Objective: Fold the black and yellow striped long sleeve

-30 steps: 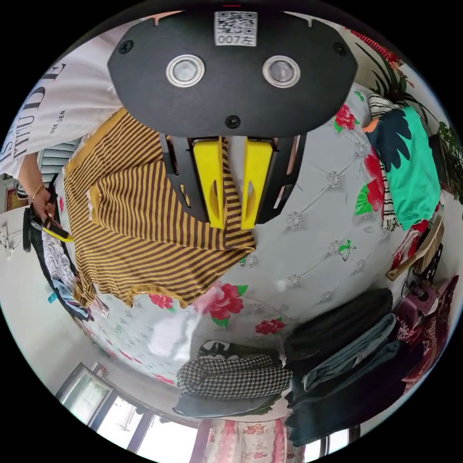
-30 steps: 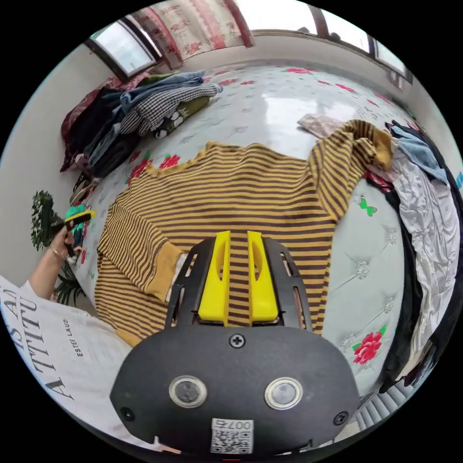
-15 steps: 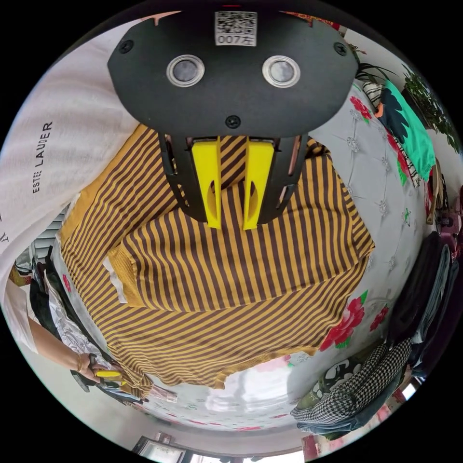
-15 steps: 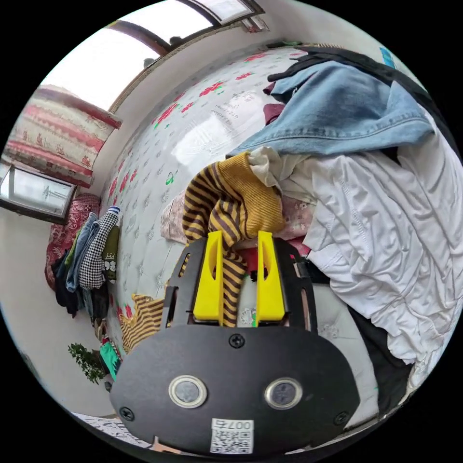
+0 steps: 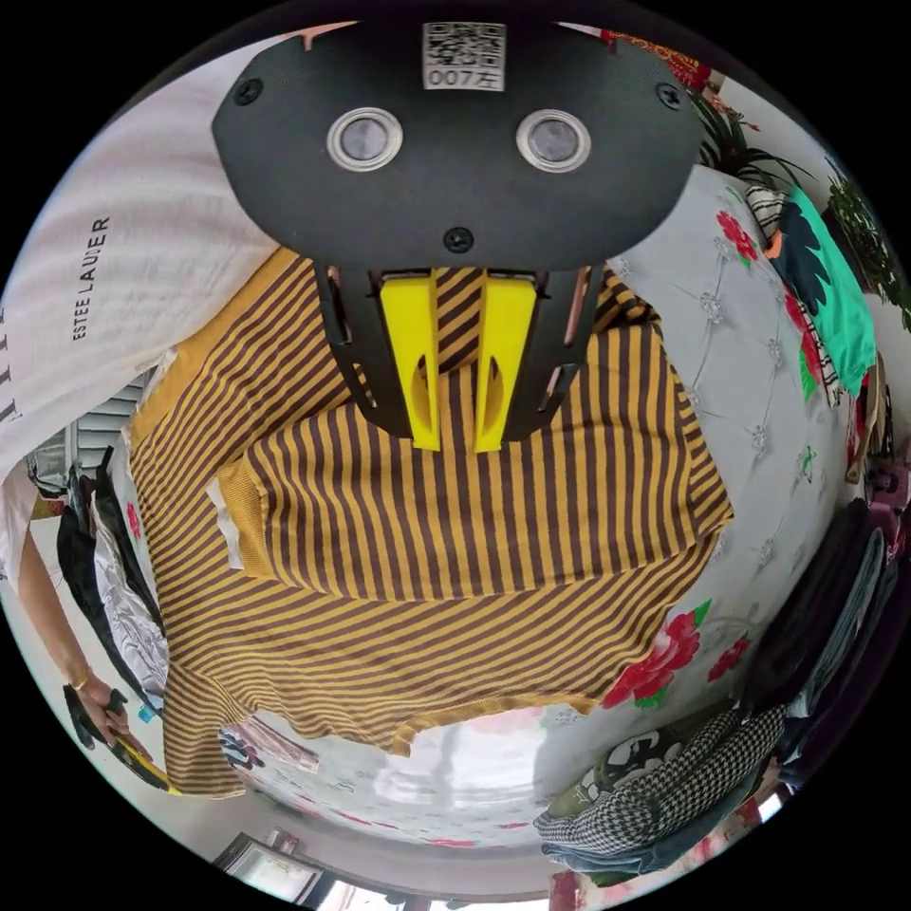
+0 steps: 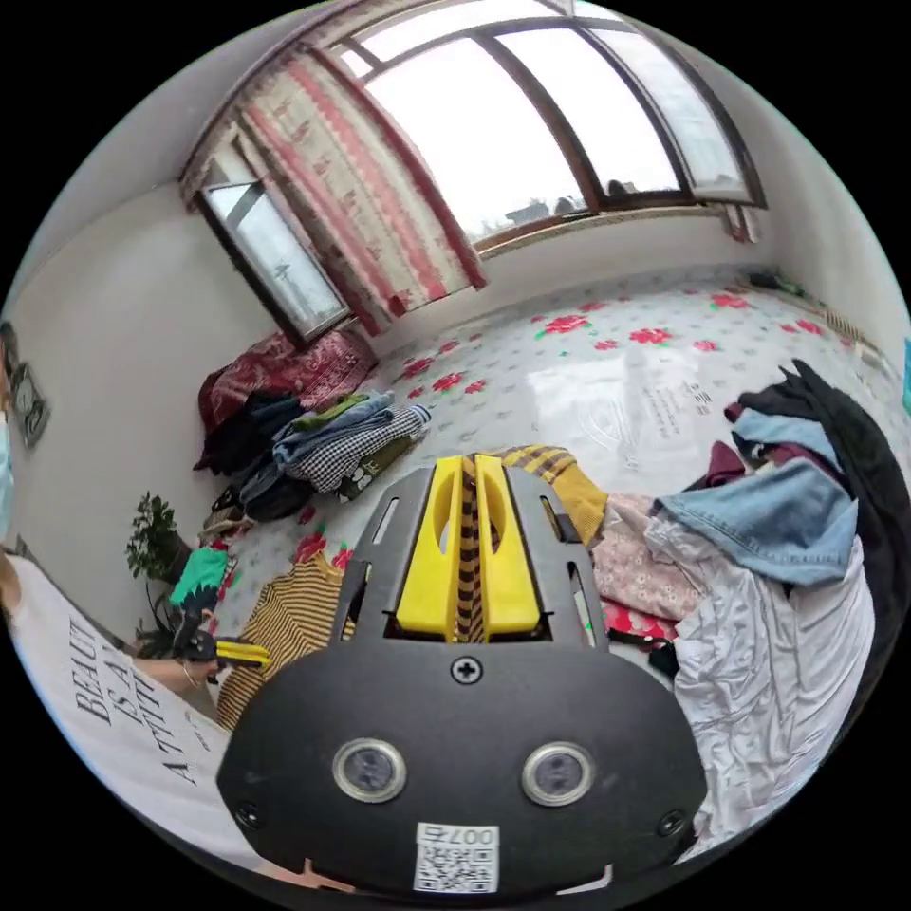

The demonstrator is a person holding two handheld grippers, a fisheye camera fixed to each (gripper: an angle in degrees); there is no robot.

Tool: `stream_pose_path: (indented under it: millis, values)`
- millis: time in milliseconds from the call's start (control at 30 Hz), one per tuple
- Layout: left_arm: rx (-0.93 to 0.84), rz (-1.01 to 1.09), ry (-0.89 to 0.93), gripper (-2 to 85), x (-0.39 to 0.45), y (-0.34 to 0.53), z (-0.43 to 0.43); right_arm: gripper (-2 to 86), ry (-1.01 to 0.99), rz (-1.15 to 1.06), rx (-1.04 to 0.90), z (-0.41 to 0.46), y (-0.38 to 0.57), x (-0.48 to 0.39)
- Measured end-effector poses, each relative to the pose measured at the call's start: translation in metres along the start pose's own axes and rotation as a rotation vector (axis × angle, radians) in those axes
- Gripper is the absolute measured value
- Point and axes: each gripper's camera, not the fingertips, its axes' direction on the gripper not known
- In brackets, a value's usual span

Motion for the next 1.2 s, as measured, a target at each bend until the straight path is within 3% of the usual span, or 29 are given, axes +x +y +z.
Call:
stream_pose_path:
  millis: [133,267,433,567,767,900,1000,1100,1200]
  values:
    - [0.134,-0.033,0.033,4.9,-0.016,0.03,-0.022,0.4,-0.097,-0.401,-0.098,0.006,0.034,-0.166]
    - [0.166,-0.079,0.095,5.1,-0.031,0.062,-0.026,0.9,-0.292,-0.446,-0.186,0.048,0.108,-0.265]
    - [0.13,-0.138,0.156,5.6,-0.051,0.119,-0.013,2.8,-0.457,-0.377,-0.59,0.151,0.227,-0.362]
    - [0.122,-0.149,0.174,6.6,-0.061,0.148,-0.01,3.9,-0.412,-0.394,-0.647,0.16,0.246,-0.374]
    - [0.237,-0.089,0.208,9.0,-0.071,0.139,-0.021,5.5,-0.206,-0.265,-0.517,0.169,0.199,-0.327]
    - [0.271,-0.063,0.232,12.4,-0.076,0.106,-0.01,6.5,-0.266,-0.129,-0.58,0.23,0.178,-0.309]
    - [0.172,-0.038,0.327,12.2,-0.077,0.078,0.016,6.5,-0.34,-0.089,-0.661,0.265,0.189,-0.318]
    - [0.173,0.038,0.275,3.9,-0.065,0.074,0.007,6.1,-0.425,-0.169,-0.653,0.259,0.201,-0.343]
    - [0.256,0.151,0.327,1.5,-0.058,0.107,-0.022,5.9,-0.6,-0.315,-0.672,0.237,0.212,-0.37]
